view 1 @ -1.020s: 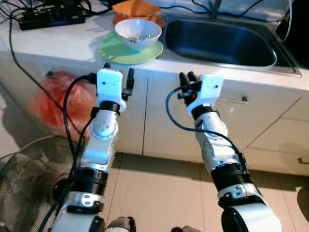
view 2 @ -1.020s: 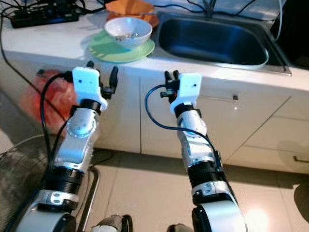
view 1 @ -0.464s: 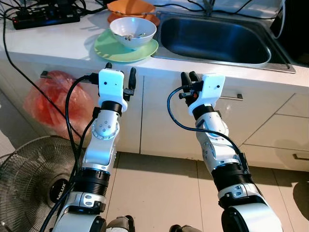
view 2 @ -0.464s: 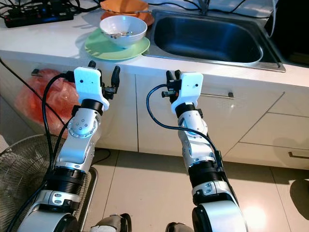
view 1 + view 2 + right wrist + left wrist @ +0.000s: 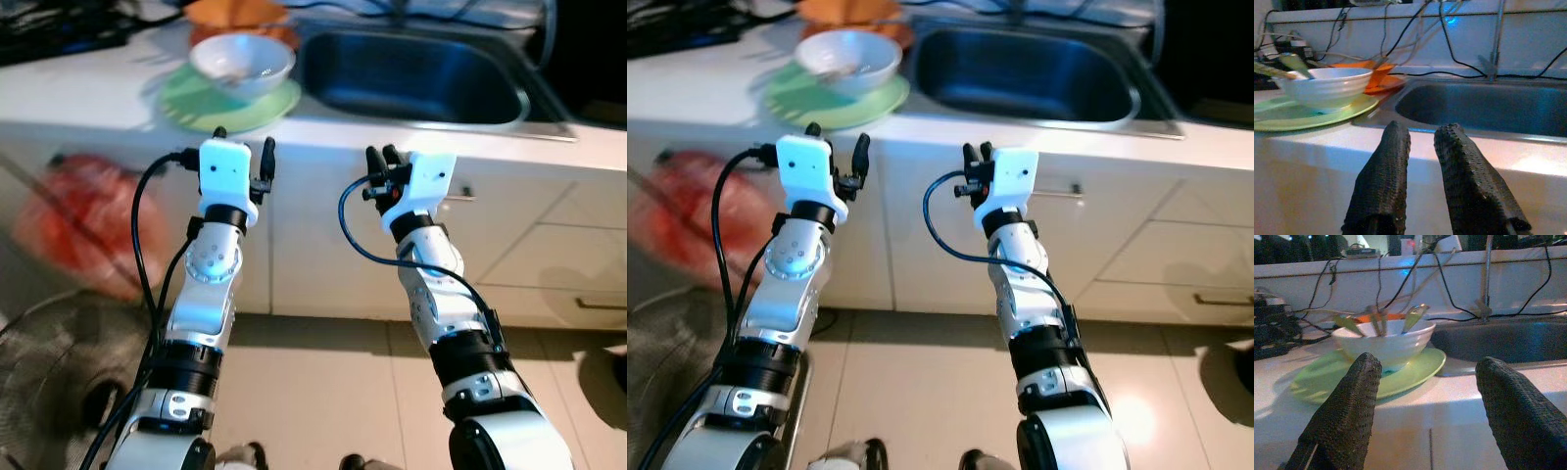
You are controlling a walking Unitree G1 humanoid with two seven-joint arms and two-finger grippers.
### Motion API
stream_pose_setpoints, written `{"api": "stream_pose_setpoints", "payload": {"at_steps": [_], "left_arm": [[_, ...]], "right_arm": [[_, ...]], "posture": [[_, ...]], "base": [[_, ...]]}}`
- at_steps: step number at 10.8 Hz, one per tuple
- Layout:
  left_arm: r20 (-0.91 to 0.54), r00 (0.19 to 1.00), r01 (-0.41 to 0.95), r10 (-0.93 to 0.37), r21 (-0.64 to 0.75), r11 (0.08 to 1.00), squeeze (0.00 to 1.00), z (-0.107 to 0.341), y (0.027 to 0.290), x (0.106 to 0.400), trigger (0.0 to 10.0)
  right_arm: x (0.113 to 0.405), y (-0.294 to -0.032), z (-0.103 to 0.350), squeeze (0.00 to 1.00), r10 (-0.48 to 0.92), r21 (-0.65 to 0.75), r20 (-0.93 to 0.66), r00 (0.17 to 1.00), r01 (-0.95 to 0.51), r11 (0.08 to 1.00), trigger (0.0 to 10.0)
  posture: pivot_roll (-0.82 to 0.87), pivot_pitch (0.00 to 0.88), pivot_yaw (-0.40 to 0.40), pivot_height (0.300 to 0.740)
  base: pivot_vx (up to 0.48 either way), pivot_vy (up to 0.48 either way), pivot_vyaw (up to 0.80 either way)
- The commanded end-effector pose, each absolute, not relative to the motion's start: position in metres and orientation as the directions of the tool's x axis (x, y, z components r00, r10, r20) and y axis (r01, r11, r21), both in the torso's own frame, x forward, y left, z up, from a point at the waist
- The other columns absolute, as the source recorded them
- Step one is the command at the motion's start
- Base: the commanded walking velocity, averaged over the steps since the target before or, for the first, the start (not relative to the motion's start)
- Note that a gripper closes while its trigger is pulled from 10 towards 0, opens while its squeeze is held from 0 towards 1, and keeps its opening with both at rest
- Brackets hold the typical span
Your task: Kitchen organization
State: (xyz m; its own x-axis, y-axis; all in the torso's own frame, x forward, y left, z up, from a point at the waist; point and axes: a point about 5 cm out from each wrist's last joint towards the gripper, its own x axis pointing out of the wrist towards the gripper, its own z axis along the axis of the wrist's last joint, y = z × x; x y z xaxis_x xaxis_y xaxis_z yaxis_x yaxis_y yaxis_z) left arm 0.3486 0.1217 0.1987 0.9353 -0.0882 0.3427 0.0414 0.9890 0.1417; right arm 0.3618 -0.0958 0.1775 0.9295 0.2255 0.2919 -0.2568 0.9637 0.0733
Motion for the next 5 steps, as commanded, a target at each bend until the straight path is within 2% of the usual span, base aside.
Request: {"api": "stream_pose_setpoints", "payload": {"at_steps": [1, 5], "left_arm": [[0.360, 0.928, 0.045, -0.094, 0.142, 0.989, 0.00, 0.2027, 0.1182, 0.3477, 10.0], [0.362, 0.927, 0.045, -0.093, 0.141, 0.989, 0.00, 0.2028, 0.1183, 0.3472, 10.0]], "right_arm": [[0.3629, -0.0984, 0.1772, 0.00, 0.221, 0.070, 0.285, 0.933, -0.250, 0.966, 10.0], [0.3627, -0.0971, 0.1768, 0.00, 0.229, 0.059, 0.284, 0.931, -0.256, 0.965, 10.0]], "posture": [[0.07, 0.111, -0.059, 0.740], [0.07, 0.109, -0.058, 0.740]], "base": [[0.285, 0.000, 0.00], [0.287, 0.000, 0.00]]}}
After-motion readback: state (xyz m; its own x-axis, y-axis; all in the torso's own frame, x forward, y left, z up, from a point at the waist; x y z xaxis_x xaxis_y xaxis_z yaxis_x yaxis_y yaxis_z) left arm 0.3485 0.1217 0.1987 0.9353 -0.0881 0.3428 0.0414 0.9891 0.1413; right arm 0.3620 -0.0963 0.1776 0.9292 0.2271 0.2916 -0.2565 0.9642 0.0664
